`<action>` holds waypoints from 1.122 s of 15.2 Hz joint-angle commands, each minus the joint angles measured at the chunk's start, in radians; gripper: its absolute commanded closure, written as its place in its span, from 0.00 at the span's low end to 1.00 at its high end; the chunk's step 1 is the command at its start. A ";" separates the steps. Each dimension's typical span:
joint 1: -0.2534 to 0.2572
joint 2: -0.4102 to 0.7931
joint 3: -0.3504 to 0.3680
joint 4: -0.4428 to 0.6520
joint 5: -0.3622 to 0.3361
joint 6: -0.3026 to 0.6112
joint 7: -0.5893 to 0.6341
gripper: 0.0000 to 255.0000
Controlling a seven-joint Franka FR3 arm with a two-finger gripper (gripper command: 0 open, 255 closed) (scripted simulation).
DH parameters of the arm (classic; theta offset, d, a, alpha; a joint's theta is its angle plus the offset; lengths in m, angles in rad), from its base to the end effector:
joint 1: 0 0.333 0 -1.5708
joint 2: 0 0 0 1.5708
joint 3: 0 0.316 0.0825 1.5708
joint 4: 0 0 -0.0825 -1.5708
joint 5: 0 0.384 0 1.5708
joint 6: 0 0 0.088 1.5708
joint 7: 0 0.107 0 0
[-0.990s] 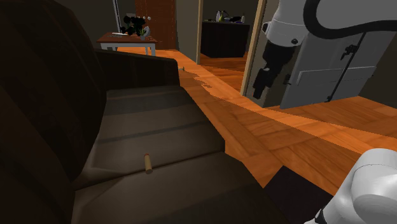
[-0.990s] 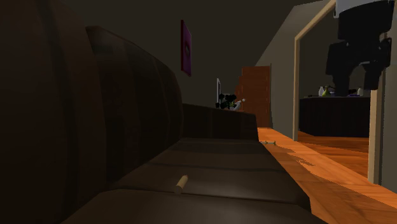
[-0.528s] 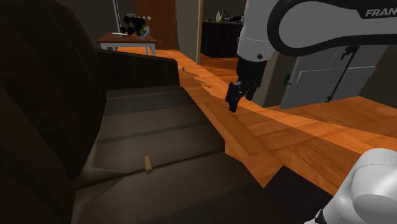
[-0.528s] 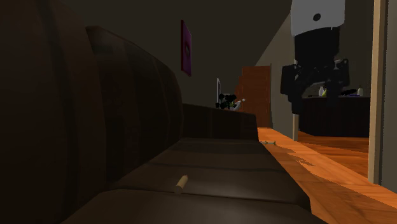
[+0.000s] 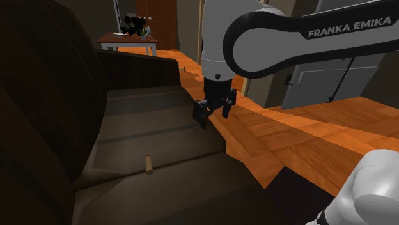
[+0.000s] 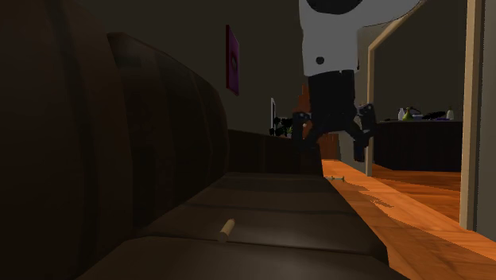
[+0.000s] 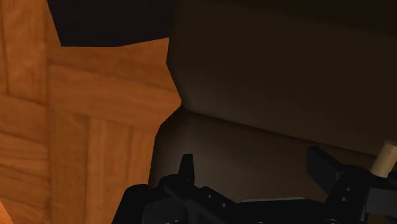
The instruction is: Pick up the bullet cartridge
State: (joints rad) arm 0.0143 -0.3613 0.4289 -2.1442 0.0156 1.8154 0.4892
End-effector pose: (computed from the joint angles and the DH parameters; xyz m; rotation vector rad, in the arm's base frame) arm 0.4039 0.2143 0.5373 3.0202 -0.1122 0.0912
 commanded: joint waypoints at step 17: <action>0.150 0.796 0.137 0.615 -0.247 -0.012 0.604 0.00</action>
State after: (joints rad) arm 0.1411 0.3781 0.5717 -1.5870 -0.2133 1.8148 1.0642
